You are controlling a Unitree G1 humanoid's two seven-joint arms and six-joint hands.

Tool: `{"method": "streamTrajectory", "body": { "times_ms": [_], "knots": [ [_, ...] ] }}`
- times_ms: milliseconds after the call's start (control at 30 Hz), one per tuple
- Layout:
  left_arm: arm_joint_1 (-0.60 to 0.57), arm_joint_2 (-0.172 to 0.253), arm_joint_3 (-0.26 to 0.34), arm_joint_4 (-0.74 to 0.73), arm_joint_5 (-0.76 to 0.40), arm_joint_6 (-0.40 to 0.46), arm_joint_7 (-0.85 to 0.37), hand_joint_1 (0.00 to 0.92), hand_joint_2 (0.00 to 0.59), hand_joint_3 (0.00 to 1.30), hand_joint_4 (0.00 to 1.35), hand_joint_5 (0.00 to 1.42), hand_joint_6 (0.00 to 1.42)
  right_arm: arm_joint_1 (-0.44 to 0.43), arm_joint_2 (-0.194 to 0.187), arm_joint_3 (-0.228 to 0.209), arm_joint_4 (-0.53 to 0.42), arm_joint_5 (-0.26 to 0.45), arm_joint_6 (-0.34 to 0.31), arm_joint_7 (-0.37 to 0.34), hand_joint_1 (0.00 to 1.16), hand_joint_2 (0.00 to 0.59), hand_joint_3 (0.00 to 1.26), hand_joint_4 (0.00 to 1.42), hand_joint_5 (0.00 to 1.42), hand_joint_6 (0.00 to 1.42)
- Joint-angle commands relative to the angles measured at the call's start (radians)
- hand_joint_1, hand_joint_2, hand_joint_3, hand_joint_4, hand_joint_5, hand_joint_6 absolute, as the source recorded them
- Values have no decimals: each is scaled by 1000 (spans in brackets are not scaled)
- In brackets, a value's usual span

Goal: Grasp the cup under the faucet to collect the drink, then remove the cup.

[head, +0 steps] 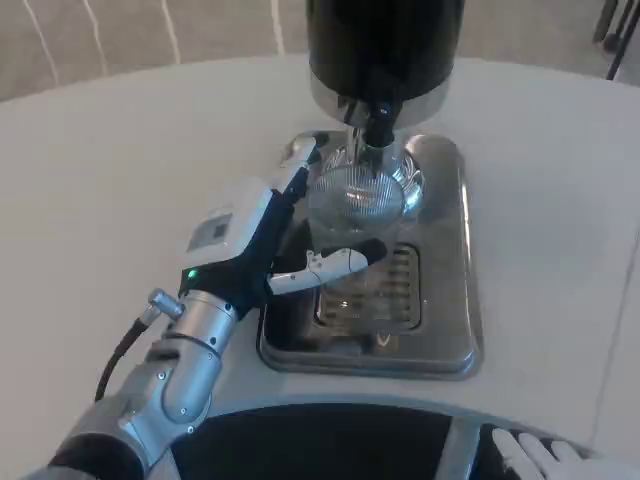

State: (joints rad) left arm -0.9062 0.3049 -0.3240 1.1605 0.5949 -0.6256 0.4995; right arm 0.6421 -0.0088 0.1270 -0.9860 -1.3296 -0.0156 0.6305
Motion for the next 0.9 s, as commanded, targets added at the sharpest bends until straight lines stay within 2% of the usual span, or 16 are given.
{"method": "streamTrajectory", "body": {
  "times_ms": [33,500,900],
  "knots": [
    [15,19,-5,-16,-7,-39,-18,155,58,15,0,215,284,20,3,4,-5,-5,3,2,269,526,0,0,0,0],
    [72,59,1,-94,-29,-113,-100,139,59,0,0,147,258,-18,13,10,14,-13,9,-8,278,521,0,0,0,0],
    [119,122,45,-120,-73,-109,-166,132,61,0,0,145,258,-51,29,32,32,-27,21,-16,288,520,0,0,0,0]
  ]
}}
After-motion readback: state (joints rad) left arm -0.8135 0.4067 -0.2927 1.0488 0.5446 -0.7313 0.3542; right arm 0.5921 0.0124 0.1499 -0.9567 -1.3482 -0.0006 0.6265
